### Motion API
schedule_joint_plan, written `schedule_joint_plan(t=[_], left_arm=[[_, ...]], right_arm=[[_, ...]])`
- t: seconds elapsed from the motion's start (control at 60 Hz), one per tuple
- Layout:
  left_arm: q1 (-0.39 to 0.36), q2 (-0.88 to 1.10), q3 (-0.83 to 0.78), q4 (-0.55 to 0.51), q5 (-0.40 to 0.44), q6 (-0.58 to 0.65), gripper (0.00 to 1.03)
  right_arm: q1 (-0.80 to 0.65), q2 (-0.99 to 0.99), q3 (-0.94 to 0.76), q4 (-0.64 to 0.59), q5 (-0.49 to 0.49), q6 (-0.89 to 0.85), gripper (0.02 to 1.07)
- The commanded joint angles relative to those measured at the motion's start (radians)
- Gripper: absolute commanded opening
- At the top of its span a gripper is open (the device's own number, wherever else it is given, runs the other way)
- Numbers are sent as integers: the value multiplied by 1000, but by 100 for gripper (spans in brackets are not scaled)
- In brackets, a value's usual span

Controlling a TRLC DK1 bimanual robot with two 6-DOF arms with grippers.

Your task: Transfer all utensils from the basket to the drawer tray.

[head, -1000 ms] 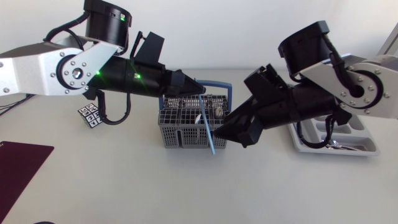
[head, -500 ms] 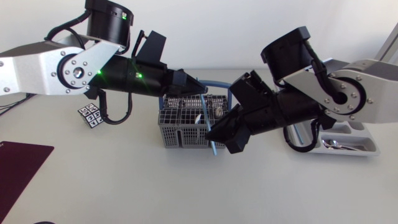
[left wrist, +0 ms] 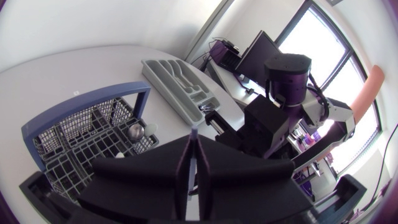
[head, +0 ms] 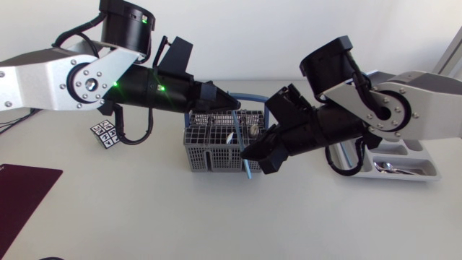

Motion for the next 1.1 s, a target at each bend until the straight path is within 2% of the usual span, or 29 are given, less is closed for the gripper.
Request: schedule_joint_plan(t=[0.0, 0.133, 0.25, 0.333, 0.55, 0.65, 0.717, 0.817, 0.9, 1.083], left_arm=[[-8, 14, 28, 11, 20, -32, 4], [-5, 5, 43, 8, 22, -34, 23], [19, -22, 92, -8, 37, -37, 45], [46, -41, 131, -12, 37, -44, 52], [127, -69, 194, -12, 36, -76, 54], [162, -68, 197, -12, 23, -72, 54], [164, -63, 194, -41, -23, -38, 54], [133, -60, 187, -100, -130, 40, 54], [99, -49, 181, -139, -184, 105, 54], [-17, -20, 157, -193, -348, 212, 54]], right_arm=[[1, 19, 5, 0, -5, 7, 9], [3, 20, -3, -11, -11, 7, 9], [3, 11, -18, -25, -13, -2, 9], [0, -1, -35, -34, -13, -9, 9], [-74, -75, -78, -68, -21, -39, 9], [-170, -126, -92, -100, -48, -65, 9], [-258, -147, -92, -126, -57, -90, 9], [-393, -153, -86, -167, -65, -137, 9], [-496, -139, -77, -174, -61, -165, 9], [-715, -9, -18, -174, -42, -211, 9]])
